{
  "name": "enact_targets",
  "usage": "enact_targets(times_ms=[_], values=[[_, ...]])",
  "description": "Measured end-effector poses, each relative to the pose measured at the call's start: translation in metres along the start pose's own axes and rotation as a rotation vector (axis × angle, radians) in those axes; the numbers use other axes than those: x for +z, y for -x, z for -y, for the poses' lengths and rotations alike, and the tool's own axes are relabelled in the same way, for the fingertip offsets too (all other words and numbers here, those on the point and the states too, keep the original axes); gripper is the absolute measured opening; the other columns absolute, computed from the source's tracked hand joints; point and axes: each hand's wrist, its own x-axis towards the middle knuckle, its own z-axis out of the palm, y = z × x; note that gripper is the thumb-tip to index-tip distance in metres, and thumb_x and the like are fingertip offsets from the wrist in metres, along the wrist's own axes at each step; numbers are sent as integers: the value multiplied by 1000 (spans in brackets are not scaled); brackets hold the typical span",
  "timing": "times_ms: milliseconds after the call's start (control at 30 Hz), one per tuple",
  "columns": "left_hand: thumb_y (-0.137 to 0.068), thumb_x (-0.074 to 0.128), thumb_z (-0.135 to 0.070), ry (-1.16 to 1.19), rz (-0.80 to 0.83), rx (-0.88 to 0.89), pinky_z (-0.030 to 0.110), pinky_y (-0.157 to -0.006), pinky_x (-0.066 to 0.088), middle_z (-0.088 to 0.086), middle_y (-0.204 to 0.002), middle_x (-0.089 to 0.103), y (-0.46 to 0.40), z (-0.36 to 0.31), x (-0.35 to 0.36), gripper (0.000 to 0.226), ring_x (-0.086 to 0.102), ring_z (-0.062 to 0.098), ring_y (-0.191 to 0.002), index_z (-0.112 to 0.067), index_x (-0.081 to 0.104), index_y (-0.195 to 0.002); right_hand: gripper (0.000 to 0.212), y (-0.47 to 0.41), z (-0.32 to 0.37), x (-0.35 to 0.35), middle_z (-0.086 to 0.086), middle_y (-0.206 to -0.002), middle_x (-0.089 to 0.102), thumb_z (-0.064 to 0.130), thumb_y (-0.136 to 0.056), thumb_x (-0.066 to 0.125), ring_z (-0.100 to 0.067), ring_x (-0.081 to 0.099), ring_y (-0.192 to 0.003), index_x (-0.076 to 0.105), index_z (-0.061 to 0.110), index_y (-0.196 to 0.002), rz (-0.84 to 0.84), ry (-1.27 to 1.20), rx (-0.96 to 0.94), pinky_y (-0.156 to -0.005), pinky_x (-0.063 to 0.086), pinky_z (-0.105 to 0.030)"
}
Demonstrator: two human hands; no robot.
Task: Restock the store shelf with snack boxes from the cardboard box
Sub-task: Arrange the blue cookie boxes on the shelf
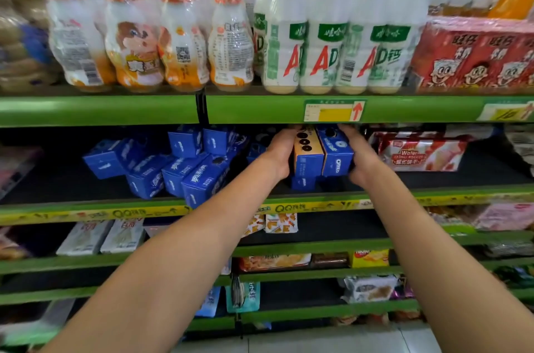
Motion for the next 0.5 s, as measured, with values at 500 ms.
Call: enact_targets(times_ms=[500], values=[[-97,56,-22,-212,25,145,32,-90,50,-13,-96,63,57,4,-42,7,59,5,-92,-29,58,-98,38,116,-19,20,13,-135,51,30,-95,57,0,44,-124,60,23,-132,-183,865,-750,-105,32,-24]])
